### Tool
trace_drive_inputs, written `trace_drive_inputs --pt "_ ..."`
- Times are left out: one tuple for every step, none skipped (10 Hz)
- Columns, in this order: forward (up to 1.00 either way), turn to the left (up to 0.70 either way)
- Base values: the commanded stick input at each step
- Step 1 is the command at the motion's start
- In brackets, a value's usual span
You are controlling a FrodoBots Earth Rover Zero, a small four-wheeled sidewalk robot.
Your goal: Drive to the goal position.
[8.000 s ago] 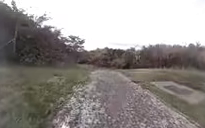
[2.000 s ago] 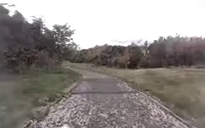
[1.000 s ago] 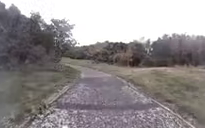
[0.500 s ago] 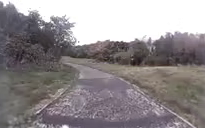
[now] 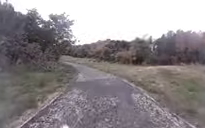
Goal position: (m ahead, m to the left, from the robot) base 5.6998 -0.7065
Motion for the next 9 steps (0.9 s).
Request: trace_drive_inputs --pt "0.85 0.00" --pt "0.85 0.00" --pt "0.85 0.00" --pt "0.85 0.00" --pt "0.85 0.00" --pt "0.85 0.00" --pt "0.85 0.00" --pt "0.85 0.00" --pt "0.85 0.00"
